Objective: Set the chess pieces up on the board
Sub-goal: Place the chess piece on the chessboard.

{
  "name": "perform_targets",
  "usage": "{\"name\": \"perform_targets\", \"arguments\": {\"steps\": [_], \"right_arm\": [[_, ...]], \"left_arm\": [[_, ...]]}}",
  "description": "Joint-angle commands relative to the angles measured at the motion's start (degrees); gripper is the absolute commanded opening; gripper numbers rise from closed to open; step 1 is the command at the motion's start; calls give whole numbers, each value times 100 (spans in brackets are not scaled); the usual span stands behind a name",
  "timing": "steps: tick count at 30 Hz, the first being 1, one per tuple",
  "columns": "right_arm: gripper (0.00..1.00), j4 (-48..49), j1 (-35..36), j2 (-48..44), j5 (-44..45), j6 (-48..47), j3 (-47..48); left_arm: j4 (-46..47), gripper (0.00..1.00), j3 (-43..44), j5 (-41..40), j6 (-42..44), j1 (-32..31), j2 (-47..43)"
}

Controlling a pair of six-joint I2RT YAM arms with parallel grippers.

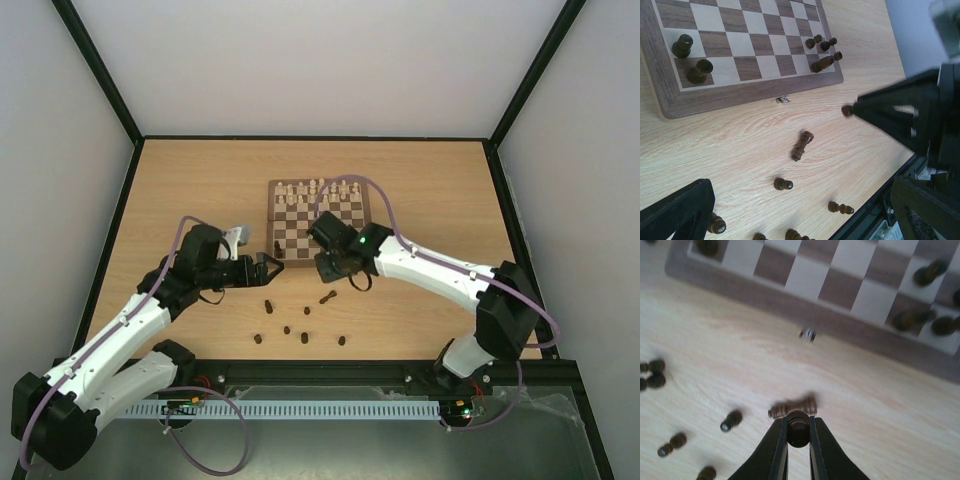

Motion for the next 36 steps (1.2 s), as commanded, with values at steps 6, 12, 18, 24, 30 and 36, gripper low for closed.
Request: {"name": "perform_targets", "arguments": {"steps": [6, 12, 18, 24, 30, 36], "right_arm": [[10, -468, -841, 1168, 390, -687, 1376], [12, -557, -1005, 2010, 580, -797, 1909], [13, -388, -1107, 2471, 527, -817, 1981], [14, -218, -1200, 2649, 530, -799, 1964], [15, -139, -1279, 2626, 605, -782, 1893], [17, -58, -1324, 2629, 634, -790, 1830]], "left_arm": [[-122, 99, 145, -77, 60, 30, -188], [-185, 99, 149, -148, 121, 45, -216], [-172, 99, 108, -159, 142, 42, -199], [-160, 100, 130, -168, 186, 47, -164], [-146, 100, 113, -172, 194, 48, -120], [-117, 99, 95, -181, 185, 48, -97]]}}
